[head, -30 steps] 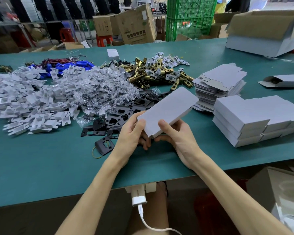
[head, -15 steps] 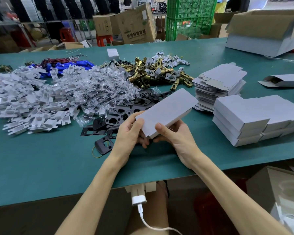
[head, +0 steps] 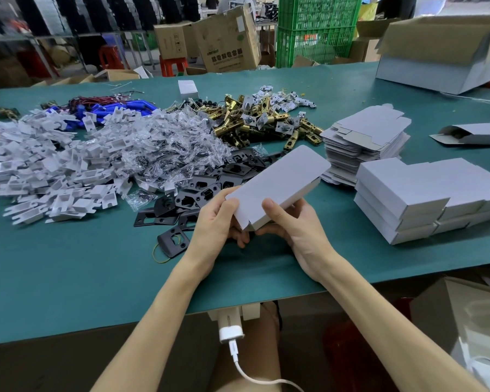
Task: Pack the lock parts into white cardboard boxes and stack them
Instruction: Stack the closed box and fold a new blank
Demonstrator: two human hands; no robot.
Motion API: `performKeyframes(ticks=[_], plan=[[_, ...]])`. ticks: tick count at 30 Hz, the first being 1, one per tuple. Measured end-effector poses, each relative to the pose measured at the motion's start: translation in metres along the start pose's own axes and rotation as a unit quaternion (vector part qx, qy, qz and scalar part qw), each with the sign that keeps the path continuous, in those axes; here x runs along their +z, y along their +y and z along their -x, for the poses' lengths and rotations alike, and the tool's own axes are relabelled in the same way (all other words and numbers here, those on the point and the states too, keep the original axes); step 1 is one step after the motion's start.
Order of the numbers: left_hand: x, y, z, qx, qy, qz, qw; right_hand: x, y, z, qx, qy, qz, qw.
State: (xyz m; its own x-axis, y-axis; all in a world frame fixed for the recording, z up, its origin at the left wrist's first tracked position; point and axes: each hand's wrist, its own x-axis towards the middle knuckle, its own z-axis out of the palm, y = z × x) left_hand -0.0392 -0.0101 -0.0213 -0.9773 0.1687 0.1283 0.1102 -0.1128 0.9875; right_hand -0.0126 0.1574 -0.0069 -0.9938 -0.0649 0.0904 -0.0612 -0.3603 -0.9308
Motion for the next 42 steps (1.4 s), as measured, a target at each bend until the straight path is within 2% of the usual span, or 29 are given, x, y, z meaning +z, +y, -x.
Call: performKeyframes(ticks=[12,26,33,42], plan=[[0.0002,0.0018,0.0016,0.007,-0.006,-0.003,1.0,0.0003,-0.0009,-0.0007,0.005,0.003,-0.029,1.0],[0.0041,0.003,0.0039,0.018,0.005,-0.03,0.999,0.002,0.0002,0.0004,-0.011,-0.02,0.003,1.0],[0.0032,0.0021,0.0047,0.026,-0.009,-0.038,0.999,0.0021,0.0019,0.0003,-0.01,0.003,0.003,1.0],[0.0023,-0.0023,0.0034,0.025,0.015,-0.119,0.992,-0.0006,0.0038,0.0005,-0.012,-0.067,0.081,0.994]])
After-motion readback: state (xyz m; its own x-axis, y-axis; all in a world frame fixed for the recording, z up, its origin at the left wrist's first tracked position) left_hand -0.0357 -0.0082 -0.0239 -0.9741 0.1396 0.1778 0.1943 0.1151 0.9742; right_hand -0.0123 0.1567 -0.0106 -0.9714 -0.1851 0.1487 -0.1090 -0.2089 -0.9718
